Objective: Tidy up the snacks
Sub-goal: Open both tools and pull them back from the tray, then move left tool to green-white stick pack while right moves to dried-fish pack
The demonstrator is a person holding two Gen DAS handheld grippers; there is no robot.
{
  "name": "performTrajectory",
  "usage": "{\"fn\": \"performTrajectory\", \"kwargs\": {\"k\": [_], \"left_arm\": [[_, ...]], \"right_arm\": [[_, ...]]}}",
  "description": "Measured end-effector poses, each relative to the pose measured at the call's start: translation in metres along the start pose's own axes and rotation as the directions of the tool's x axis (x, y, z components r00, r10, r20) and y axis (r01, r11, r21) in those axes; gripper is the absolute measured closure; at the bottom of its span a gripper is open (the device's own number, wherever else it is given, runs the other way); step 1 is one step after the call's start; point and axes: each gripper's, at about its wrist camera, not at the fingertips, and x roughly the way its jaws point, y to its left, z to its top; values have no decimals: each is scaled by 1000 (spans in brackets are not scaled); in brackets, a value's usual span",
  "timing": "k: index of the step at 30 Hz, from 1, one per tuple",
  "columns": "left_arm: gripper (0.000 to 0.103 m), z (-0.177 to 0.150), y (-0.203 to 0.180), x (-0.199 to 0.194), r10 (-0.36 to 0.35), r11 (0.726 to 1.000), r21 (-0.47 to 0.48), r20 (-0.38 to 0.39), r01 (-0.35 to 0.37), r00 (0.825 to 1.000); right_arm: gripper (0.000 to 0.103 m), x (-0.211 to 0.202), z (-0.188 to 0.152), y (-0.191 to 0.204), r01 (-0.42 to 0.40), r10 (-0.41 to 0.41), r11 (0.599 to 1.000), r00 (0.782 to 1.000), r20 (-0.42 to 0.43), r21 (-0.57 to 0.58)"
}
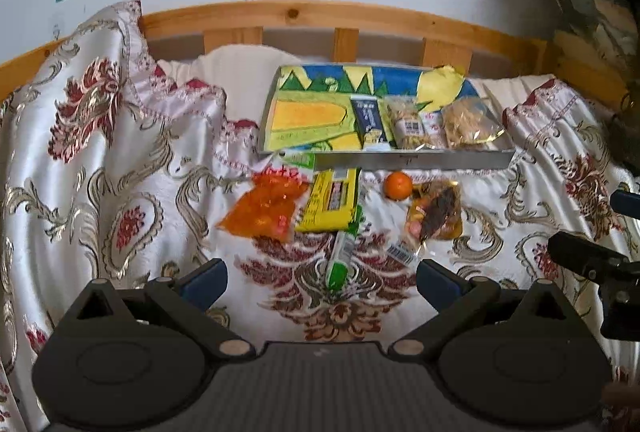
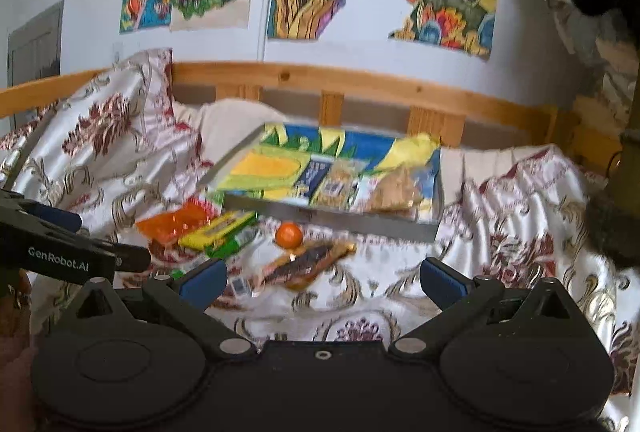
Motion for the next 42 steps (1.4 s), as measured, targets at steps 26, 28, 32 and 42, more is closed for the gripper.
{"fn": "performTrajectory", "kwargs": {"k": [26,28,32,42], "left_arm": [[1,0,4,10,26,999,-27,-63,-28,998],[1,1,5,11,27,999,-34,-65,-29,998],[1,4,6,15,37,998,-44,-67,-40,997],[1,12,9,32,56,992,-107,-92,-66,994]], "right_arm": [[1,22,-6,2,-23,23,1000,993,-112,3],[1,23,-5,1,-27,28,1000,993,-118,11],[1,31,-2,-1,-46,49,999,989,-141,24],[1,55,16,-8,-82,86,996,986,-140,34]]}}
